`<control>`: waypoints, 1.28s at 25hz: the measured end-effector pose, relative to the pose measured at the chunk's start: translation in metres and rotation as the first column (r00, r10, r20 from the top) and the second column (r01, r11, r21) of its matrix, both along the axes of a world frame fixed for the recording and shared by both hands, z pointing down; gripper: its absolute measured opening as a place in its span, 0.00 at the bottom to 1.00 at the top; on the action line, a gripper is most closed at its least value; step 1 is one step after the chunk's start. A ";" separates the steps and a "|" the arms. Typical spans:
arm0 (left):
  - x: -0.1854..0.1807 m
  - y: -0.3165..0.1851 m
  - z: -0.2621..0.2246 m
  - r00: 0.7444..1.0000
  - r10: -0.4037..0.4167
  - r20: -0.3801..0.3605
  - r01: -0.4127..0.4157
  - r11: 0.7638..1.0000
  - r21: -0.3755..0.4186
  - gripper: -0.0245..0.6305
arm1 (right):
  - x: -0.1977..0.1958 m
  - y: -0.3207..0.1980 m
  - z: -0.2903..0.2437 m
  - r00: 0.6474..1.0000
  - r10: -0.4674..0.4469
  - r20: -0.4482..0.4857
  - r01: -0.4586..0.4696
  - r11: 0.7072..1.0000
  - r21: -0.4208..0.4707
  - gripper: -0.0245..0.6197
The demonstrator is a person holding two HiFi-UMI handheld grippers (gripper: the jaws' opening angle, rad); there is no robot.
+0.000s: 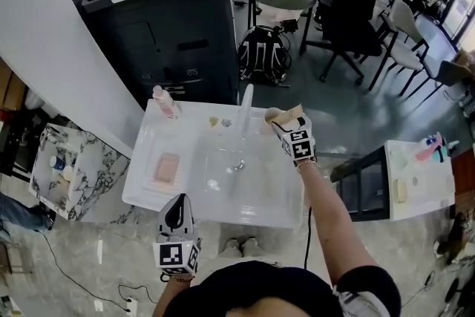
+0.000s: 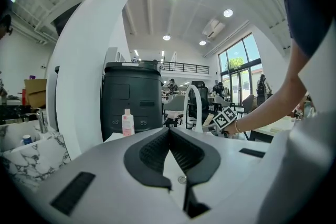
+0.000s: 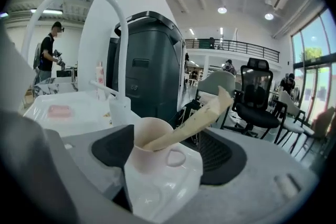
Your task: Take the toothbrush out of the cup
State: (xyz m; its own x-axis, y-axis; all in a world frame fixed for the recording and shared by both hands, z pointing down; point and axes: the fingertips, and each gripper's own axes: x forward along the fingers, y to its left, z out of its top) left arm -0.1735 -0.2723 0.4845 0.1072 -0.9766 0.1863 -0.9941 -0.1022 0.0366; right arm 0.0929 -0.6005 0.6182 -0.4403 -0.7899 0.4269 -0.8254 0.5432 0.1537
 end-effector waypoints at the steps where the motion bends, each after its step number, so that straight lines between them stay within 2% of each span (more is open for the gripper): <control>1: 0.001 0.000 0.000 1.000 0.003 0.001 -0.003 1.000 0.002 0.04 | -0.002 0.000 0.000 1.000 -0.010 -0.015 0.010 1.000 0.002 0.59; 4: 0.002 0.001 -0.001 1.000 0.010 0.006 -0.010 1.000 0.006 0.04 | -0.007 0.004 -0.003 0.998 -0.029 -0.056 0.029 1.000 0.001 0.30; 11: -0.002 0.005 -0.002 1.000 0.010 0.011 -0.010 1.000 0.005 0.04 | -0.017 0.004 -0.011 0.992 -0.075 -0.106 0.076 0.997 0.010 0.14; 19: -0.001 0.012 -0.002 1.000 0.014 0.011 -0.014 1.000 0.007 0.04 | -0.023 0.005 -0.030 0.994 -0.091 -0.055 0.093 0.995 0.040 0.10; 32: 0.013 0.020 -0.003 0.999 0.053 -0.001 -0.053 0.998 0.019 0.04 | -0.010 0.023 -0.085 0.993 -0.100 0.056 0.091 0.985 0.148 0.09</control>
